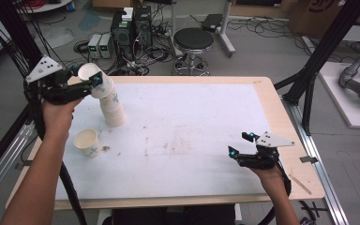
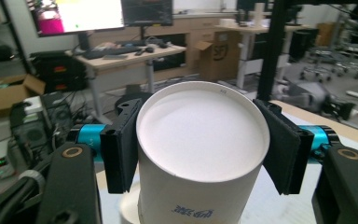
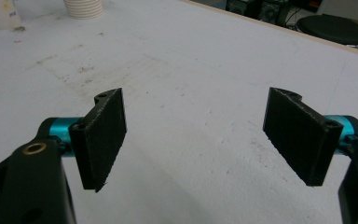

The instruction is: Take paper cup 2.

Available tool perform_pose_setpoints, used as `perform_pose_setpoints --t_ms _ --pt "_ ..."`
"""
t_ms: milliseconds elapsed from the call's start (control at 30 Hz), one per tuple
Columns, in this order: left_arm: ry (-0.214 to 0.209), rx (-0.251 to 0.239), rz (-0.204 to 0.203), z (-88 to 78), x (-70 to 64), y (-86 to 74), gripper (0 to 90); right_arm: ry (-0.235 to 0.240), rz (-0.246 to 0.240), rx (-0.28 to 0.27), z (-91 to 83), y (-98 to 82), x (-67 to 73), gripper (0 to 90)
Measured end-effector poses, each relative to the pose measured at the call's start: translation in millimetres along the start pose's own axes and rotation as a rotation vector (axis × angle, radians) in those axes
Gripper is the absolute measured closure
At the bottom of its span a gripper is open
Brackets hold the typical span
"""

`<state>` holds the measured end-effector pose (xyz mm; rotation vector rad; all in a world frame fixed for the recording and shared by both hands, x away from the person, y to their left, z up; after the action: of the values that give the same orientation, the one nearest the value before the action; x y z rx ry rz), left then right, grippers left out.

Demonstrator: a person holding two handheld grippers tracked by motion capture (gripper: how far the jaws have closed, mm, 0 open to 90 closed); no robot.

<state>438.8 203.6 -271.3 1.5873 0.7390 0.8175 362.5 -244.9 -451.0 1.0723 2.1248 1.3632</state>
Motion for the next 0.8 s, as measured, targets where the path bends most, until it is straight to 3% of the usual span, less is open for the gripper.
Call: perform_pose_setpoints --t_ms 67,333,533,800 --pt "-0.026 -0.009 0.011 -4.5 -11.6 -3.4 36.3 0.006 0.000 -0.004 1.0 0.5 0.9 22.0" --pt "-0.169 -0.054 -0.038 -11.8 -57.8 -19.3 36.2 0.021 -0.003 0.004 5.5 1.7 4.8 22.0" --pt "-0.244 -0.027 -0.039 -5.1 -94.7 -49.6 36.1 0.043 -0.004 0.012 8.0 0.9 7.5 21.9" --pt "-0.300 0.021 -0.039 7.0 -118.8 -78.5 36.1 0.056 -0.014 0.019 11.8 0.1 10.2 21.9"
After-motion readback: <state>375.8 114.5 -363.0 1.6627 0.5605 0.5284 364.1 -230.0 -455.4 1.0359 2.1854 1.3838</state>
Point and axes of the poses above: each handheld gripper's, and its own axes: z roughly forward along the jaws, y roughly out of its top, x roughly to its left, the point moved 10 cm from there along z, roughly forward along the jaws, and after that the axes turned 6 degrees about z, right-handed, at the moved point
